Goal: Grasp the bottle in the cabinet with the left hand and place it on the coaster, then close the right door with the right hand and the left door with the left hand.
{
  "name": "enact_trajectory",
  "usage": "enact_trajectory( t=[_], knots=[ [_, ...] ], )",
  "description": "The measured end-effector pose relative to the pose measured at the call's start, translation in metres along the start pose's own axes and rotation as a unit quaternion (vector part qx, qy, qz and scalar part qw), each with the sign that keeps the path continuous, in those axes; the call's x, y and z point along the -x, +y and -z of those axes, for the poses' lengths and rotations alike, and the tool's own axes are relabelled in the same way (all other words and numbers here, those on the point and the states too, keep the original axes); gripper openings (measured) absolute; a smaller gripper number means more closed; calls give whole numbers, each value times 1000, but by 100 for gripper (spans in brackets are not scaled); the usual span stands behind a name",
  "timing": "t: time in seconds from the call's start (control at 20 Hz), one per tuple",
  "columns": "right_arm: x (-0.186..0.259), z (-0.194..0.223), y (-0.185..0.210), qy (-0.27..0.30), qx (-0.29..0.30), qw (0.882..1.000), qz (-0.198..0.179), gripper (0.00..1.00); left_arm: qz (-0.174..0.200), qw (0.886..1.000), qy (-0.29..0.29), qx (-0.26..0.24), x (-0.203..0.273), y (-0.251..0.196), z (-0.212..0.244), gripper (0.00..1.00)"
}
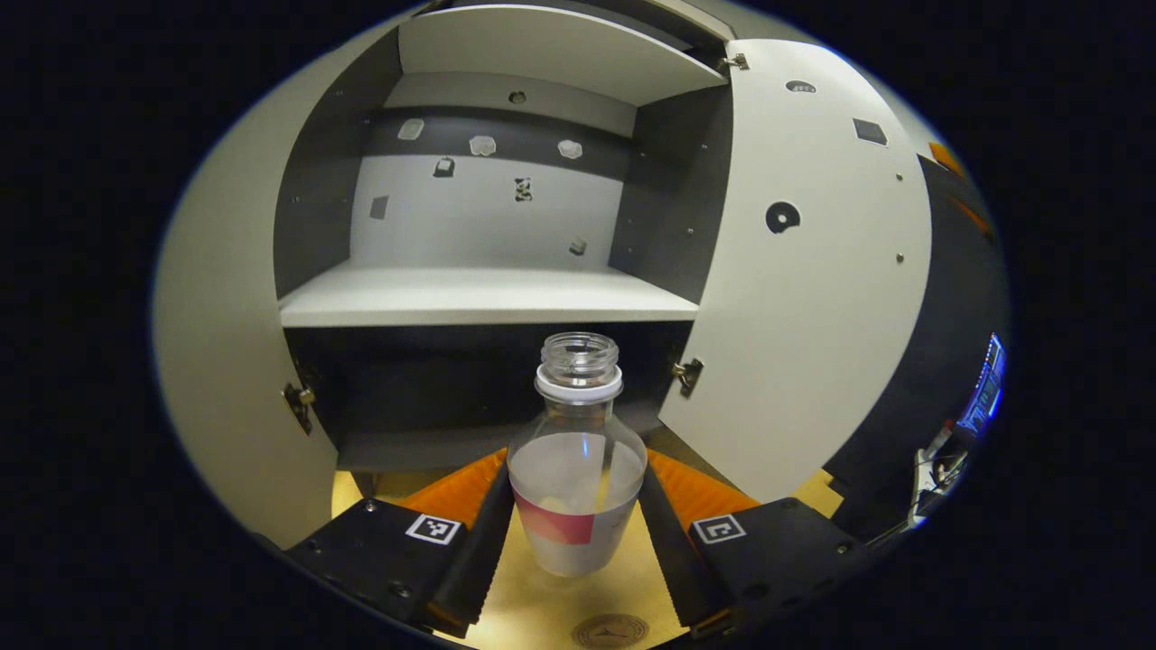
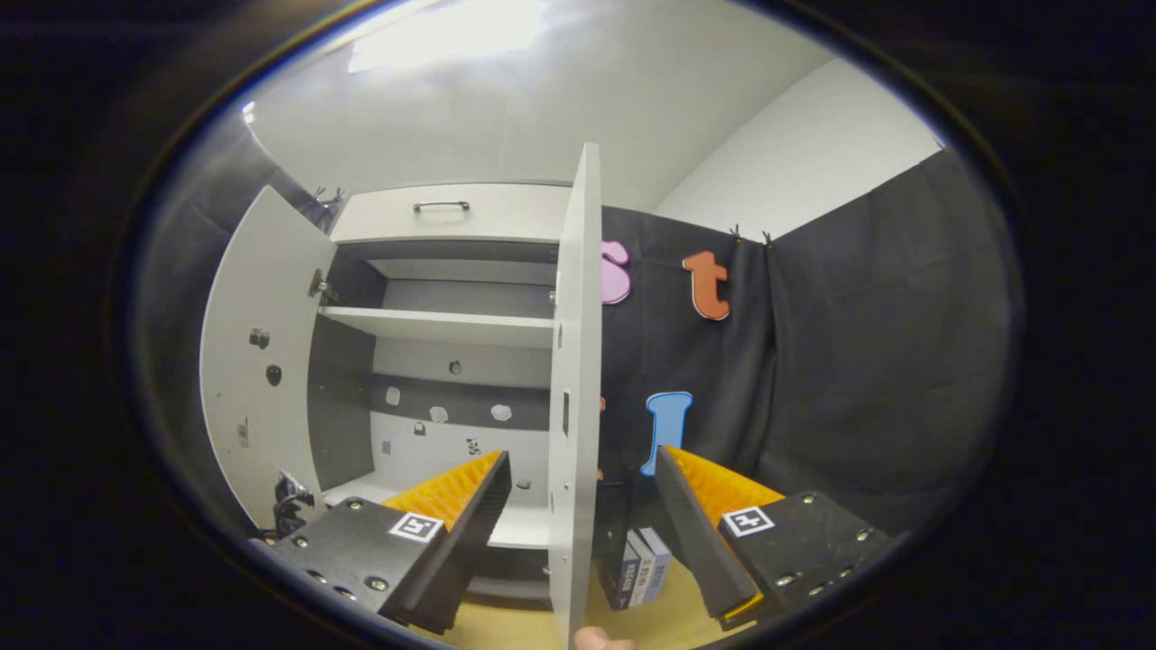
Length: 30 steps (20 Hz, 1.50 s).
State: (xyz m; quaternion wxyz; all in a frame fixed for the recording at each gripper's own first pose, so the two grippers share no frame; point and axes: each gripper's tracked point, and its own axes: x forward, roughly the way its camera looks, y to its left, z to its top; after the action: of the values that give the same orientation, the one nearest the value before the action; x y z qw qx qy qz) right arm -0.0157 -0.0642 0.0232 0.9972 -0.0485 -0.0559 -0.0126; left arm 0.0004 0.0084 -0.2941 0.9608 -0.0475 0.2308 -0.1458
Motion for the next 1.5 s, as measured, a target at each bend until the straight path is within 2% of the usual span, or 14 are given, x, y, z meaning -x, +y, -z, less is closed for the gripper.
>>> enact_trajectory(
  t=[0.15, 0.3, 0.35, 0.5, 0.75, 1.1, 1.35, 1.4, 1.5],
  knots=[
    [-1, 0, 0, -1, -4, 1000, -1, 96, 28, 999, 8, 23, 2, -7, 26, 78],
    [0, 1, -3, -1, 3, 1000, 1, 99, 24, 999, 22, 25, 7, -3, 52, 78],
    [0, 1, -4, -2, 6, 1000, 2, 96, 30, 999, 34, 28, 9, -5, 64, 78],
    [-2, 1, -6, -2, 10, 1000, 2, 96, 38, 996, 63, 47, 14, -10, 100, 79],
    [-3, 6, -8, 4, 19, 1000, 2, 96, 37, 992, 113, 45, 22, -16, 152, 79],
    [-1, 15, -6, 15, 36, 999, 2, 96, 62, 991, 110, 31, 24, -36, 174, 79],
    [3, 17, -7, 17, 38, 999, 3, 96, 62, 990, 123, 20, 24, -40, 192, 82],
    [3, 17, -7, 18, 39, 999, 3, 96, 59, 990, 125, 20, 25, -39, 195, 79],
    [5, 19, -8, 20, 40, 999, 4, 96, 56, 992, 114, 21, 24, -39, 194, 80]
  ],
)
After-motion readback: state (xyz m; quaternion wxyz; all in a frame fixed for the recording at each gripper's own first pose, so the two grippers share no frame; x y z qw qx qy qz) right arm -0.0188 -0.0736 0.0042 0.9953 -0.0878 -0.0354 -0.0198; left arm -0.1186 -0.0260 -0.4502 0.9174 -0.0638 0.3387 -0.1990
